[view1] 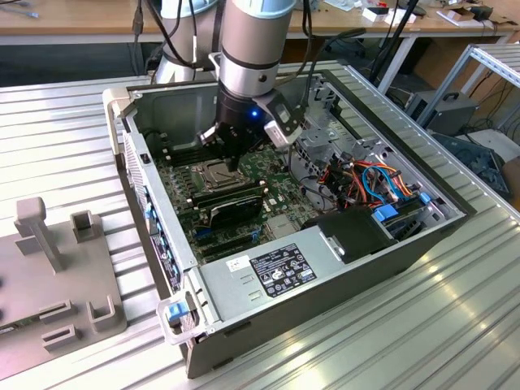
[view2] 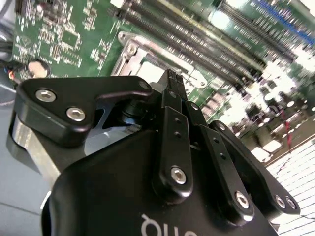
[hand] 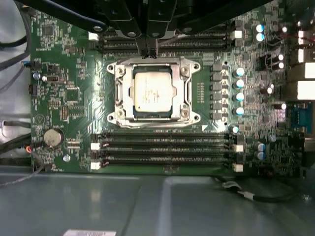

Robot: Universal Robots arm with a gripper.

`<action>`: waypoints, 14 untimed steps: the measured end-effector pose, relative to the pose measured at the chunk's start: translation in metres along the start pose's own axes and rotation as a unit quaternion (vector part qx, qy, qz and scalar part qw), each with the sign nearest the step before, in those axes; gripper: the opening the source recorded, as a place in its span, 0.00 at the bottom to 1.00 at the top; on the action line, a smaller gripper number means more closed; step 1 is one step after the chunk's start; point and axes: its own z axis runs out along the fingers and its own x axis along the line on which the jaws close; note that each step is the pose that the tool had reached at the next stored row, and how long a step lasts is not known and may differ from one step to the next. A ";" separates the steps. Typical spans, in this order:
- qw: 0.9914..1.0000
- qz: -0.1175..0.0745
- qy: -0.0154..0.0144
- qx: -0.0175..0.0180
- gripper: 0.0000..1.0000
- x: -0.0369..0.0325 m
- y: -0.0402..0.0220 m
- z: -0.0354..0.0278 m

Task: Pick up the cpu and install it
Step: 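Install the second cpu locking lever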

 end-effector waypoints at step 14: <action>1.000 0.000 0.000 0.001 0.11 0.0130 -0.0011 0.0071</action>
